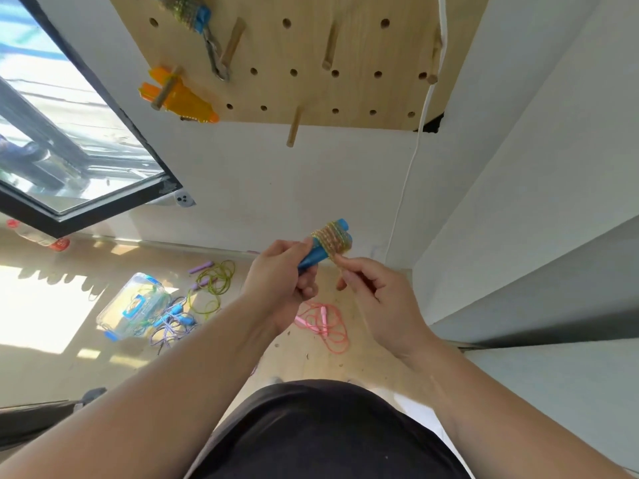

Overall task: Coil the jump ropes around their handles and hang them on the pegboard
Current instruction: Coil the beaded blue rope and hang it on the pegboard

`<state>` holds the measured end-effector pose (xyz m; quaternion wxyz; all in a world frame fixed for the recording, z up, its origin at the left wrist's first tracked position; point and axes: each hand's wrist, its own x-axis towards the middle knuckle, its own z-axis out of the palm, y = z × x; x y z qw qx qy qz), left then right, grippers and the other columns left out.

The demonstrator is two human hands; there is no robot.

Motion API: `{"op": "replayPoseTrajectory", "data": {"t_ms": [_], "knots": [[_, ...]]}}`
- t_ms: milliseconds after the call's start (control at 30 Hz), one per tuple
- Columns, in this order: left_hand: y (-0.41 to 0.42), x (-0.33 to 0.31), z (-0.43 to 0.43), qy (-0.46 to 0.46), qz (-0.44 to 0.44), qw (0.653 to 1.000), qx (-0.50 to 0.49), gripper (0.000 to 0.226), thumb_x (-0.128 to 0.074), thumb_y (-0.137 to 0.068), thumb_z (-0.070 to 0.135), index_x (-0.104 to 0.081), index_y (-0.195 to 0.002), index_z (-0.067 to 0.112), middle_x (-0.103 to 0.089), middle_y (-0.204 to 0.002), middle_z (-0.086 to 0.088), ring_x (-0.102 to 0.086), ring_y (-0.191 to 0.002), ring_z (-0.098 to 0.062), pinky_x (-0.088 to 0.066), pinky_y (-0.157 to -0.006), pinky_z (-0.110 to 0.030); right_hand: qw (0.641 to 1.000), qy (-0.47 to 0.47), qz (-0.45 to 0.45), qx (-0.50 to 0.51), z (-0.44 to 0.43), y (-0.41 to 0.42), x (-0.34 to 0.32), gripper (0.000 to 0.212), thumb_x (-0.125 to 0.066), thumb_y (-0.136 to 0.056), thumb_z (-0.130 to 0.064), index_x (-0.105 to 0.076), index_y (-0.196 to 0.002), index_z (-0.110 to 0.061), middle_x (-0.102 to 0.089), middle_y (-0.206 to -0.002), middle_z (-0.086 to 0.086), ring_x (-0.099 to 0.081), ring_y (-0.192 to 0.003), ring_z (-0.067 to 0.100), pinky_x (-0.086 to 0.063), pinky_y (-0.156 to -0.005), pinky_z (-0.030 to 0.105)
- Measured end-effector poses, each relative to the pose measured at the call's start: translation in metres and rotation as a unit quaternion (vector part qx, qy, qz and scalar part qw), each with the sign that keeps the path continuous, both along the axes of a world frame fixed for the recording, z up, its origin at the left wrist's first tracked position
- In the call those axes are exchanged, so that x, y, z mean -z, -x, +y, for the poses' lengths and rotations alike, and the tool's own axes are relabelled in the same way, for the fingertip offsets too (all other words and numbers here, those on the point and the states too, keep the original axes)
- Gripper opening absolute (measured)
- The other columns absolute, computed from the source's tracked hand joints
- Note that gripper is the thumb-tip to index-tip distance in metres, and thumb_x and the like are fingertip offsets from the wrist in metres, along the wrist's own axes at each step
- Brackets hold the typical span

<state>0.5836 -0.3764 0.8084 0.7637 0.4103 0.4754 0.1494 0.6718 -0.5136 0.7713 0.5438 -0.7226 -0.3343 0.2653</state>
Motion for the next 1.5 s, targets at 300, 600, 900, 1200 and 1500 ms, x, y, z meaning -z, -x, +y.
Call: {"op": "replayPoseTrajectory", "data": {"t_ms": [300,600,900,1200,1500], "knots": [[0.090,-0.014,0.071,0.060,-0.103,0.979,0.164,0.022,-0.060,-0.096,0.018,-0.051,-0.077,0.013,-0.038,-0.062,-0.009,-0.021,-0.040,-0.011,-0.017,-0.041,-0.023,0.981,0.113,0.094,-0.124,0.057,0.041,-0.022,0.018,-0.063,-0.099,-0.021,-0.072,-0.088,-0.032,-0.066,-0.065,-0.018,-0.057,-0.060,-0.005,-0.042,-0.061,0.012],[0.152,0.003,0.130,-0.193,0.057,0.875,0.440,0.014,-0.072,-0.093,0.015,-0.063,-0.086,0.009,-0.060,-0.062,-0.003,-0.045,-0.045,-0.008,-0.036,-0.043,-0.022,0.878,0.302,-0.095,-0.360,0.141,0.058,-0.036,0.007,-0.072,-0.092,-0.026,-0.071,-0.089,-0.032,-0.068,-0.079,-0.010,-0.058,-0.071,-0.001,-0.045,-0.067,0.016],[0.164,0.033,0.167,-0.327,0.162,0.870,0.333,0.019,-0.074,-0.089,0.024,-0.057,-0.082,0.017,-0.068,-0.085,-0.007,-0.059,-0.051,-0.021,-0.048,-0.044,-0.034,0.880,0.338,-0.257,-0.214,0.189,0.116,-0.024,0.025,-0.049,-0.099,-0.025,-0.073,-0.093,-0.019,-0.070,-0.088,0.000,-0.064,-0.085,0.022,-0.051,-0.076,0.039],[0.154,0.020,0.176,-0.159,0.057,0.978,0.122,0.020,-0.067,-0.095,0.020,-0.054,-0.087,0.008,-0.060,-0.066,-0.011,-0.047,-0.046,-0.016,-0.037,-0.044,-0.029,0.976,0.161,-0.148,0.020,0.184,0.155,-0.023,0.028,-0.056,-0.100,-0.029,-0.071,-0.124,-0.030,-0.074,-0.097,-0.013,-0.068,-0.087,0.001,-0.057,-0.079,0.033],[0.150,-0.021,0.185,0.135,-0.190,0.972,0.021,0.026,-0.057,-0.101,0.015,-0.046,-0.078,0.015,-0.044,-0.056,-0.007,-0.028,-0.038,-0.010,-0.026,-0.038,-0.022,0.991,-0.038,0.071,0.105,0.184,0.165,-0.055,0.015,-0.069,-0.091,-0.001,-0.074,-0.094,-0.015,-0.074,-0.075,-0.002,-0.058,-0.056,0.003,-0.047,-0.059,0.017]]}}
